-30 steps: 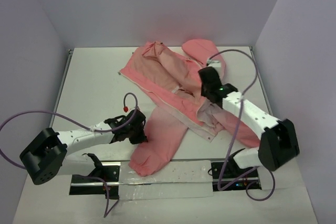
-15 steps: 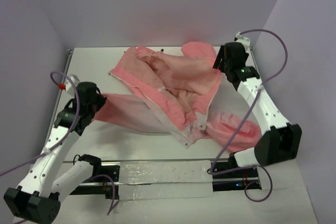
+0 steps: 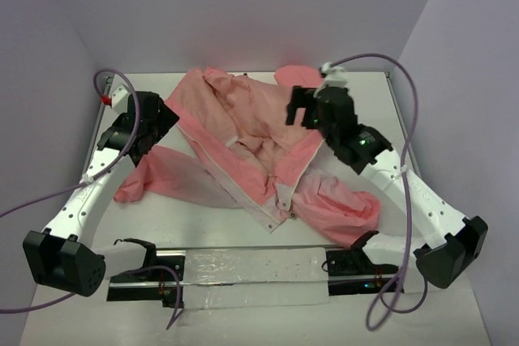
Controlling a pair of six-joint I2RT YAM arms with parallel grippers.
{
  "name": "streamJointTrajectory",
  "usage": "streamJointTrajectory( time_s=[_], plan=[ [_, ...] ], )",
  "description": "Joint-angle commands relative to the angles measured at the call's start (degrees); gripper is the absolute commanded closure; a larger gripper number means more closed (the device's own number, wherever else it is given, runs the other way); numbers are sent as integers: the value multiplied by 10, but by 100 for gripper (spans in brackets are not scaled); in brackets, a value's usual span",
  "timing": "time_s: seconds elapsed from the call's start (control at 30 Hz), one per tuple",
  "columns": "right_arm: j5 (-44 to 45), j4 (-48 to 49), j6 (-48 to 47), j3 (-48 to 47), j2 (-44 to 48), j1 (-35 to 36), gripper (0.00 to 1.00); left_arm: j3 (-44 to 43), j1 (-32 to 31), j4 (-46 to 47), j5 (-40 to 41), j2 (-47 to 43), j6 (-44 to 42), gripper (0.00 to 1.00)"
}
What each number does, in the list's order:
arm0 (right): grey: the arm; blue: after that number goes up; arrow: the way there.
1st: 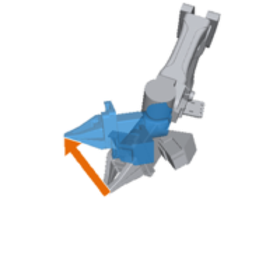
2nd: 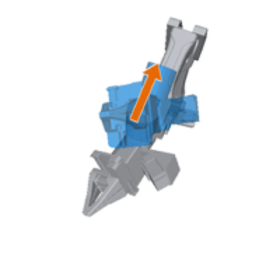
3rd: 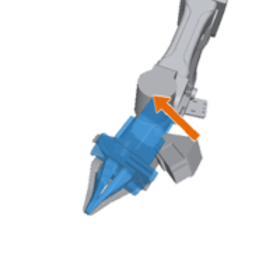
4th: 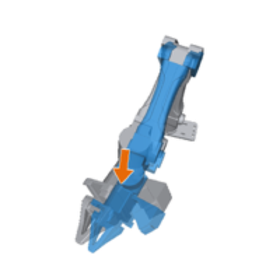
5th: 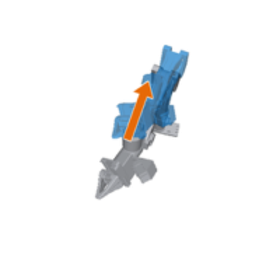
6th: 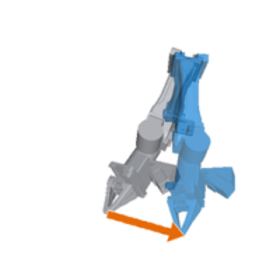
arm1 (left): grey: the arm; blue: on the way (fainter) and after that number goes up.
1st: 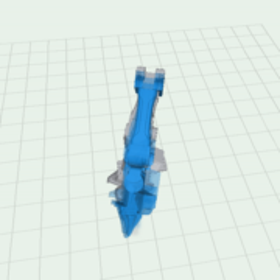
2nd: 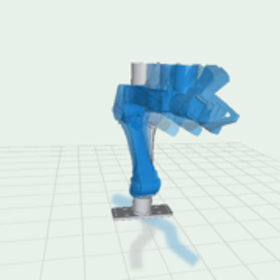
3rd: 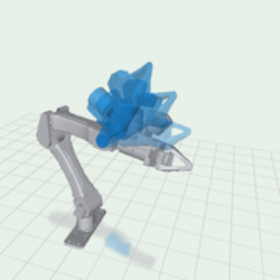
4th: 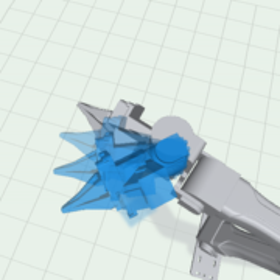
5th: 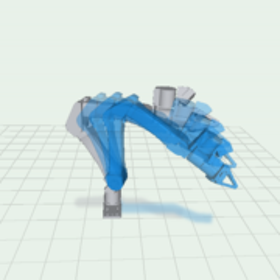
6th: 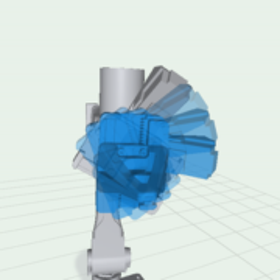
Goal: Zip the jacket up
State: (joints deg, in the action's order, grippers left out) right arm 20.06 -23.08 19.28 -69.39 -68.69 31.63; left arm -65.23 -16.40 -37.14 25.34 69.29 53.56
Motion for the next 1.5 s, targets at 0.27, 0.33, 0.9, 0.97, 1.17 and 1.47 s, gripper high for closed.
streamJointTrajectory(
  time_s=[0.27,0.33,0.9,0.97,1.17,1.47],
  plan=[
    [-8,7,-51,-148,-343,249,6,25,92,107,-202,78,41,9],
    [-7,3,-55,-168,-387,256,9,43,101,128,-228,85,42,10],
    [69,7,-50,-192,-484,258,94,126,163,229,-361,137,73,12],
    [81,4,-48,-189,-453,257,100,121,163,231,-361,135,72,12],
    [44,18,-45,-159,-319,251,100,94,163,245,-376,152,66,12],
    [11,18,-22,-139,-237,239,100,120,180,395,-459,234,141,9]
  ],
)
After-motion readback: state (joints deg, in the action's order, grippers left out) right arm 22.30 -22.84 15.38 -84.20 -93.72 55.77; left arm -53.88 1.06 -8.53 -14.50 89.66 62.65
